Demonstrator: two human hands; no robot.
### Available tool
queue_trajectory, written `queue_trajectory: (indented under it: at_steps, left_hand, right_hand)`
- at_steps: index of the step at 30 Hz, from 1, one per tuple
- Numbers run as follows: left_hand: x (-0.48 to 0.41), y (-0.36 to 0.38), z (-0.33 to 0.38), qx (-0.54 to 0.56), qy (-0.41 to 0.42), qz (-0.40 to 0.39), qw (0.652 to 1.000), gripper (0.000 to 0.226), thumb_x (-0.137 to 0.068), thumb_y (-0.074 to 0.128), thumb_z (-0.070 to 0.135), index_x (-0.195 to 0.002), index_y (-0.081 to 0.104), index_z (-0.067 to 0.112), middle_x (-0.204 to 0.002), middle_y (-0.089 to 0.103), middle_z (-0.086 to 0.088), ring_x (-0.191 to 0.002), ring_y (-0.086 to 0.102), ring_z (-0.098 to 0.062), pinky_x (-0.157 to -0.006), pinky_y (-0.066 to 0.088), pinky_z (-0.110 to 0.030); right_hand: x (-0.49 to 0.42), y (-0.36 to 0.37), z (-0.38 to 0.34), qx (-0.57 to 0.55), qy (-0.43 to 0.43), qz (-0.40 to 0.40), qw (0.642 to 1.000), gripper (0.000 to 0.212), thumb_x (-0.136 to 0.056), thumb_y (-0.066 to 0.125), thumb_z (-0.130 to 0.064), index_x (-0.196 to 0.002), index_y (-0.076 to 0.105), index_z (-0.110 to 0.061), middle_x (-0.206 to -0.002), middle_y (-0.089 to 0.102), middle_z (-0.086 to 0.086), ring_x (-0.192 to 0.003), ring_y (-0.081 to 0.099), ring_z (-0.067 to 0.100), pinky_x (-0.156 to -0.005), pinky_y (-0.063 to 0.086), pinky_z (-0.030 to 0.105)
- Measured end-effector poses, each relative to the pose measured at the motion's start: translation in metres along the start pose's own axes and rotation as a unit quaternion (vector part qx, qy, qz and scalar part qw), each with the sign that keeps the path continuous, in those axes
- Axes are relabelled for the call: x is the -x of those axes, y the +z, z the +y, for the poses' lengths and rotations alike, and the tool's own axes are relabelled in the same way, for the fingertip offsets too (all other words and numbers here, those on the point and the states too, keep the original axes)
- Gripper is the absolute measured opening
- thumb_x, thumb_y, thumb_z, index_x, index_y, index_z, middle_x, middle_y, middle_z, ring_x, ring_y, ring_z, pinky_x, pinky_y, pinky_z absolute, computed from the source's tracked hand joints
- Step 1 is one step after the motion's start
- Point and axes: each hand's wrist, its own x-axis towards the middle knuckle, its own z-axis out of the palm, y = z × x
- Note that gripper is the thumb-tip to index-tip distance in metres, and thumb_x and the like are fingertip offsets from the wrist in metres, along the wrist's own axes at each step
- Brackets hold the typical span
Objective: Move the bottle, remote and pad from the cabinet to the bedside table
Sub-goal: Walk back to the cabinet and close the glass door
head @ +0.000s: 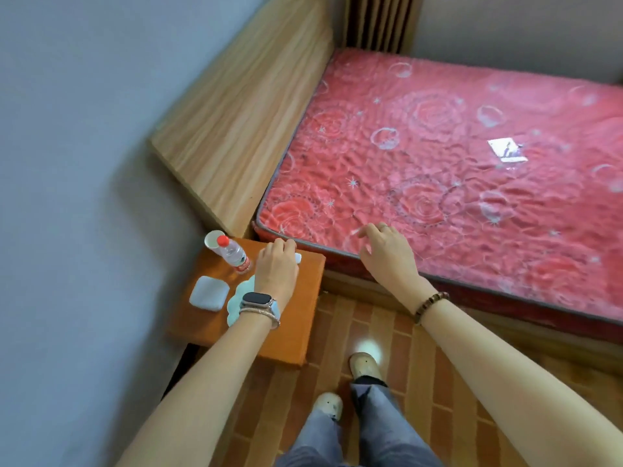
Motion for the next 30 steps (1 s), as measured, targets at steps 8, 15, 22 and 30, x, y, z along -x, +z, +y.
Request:
queue_trajectory:
  at_steps: [8, 15, 22, 30]
  left_hand:
    - [-0.024, -0.006, 0.084, 0.01, 0.2, -0.022, 0.979, 0.025, -0.084, 0.055, 0.005, -0.109, 0.057, 0.003, -0.099, 0.061, -0.015, -0.092, 0.056, -0.032, -0.083, 0.043, -0.04]
    - [-0.004, 0.0, 0.206, 0.063, 0.37, -0.006, 0.927, 0.019, -0.073, 0.062, -0.003, -0.088, 0.064, 0.006, -0.081, 0.064, -0.012, -0.072, 0.06, -0.033, -0.07, 0.048, -0.041]
    - [0.086, 0.008, 0.299, 0.098, 0.506, -0.043, 0.856, 0.018, -0.071, 0.06, -0.003, -0.087, 0.063, 0.004, -0.082, 0.063, -0.015, -0.074, 0.059, -0.036, -0.07, 0.047, -0.043]
    - [0.219, 0.006, 0.334, 0.072, 0.624, -0.07, 0.775, 0.015, -0.075, 0.057, 0.002, -0.089, 0.061, 0.006, -0.083, 0.06, -0.013, -0.077, 0.057, -0.036, -0.069, 0.043, -0.043]
  right_hand:
    - [0.101, -0.046, 0.059, 0.029, 0.197, 0.077, 0.977, 0.018, -0.09, 0.055, -0.012, -0.106, 0.06, -0.01, -0.1, 0.062, 0.009, -0.093, 0.058, 0.029, -0.078, 0.046, 0.036]
    - [0.215, -0.095, 0.106, 0.043, 0.359, 0.144, 0.921, 0.02, -0.088, 0.059, -0.018, -0.107, 0.061, -0.013, -0.102, 0.062, 0.009, -0.096, 0.058, 0.028, -0.082, 0.05, 0.04]
    - [0.362, -0.116, 0.112, 0.06, 0.508, 0.199, 0.836, 0.017, -0.091, 0.057, -0.018, -0.107, 0.061, -0.016, -0.105, 0.062, 0.006, -0.098, 0.058, 0.024, -0.083, 0.047, 0.034]
    - [0.529, -0.103, 0.063, 0.055, 0.627, 0.233, 0.742, 0.016, -0.091, 0.057, -0.02, -0.106, 0.061, -0.021, -0.108, 0.063, 0.001, -0.101, 0.057, 0.021, -0.08, 0.051, 0.035]
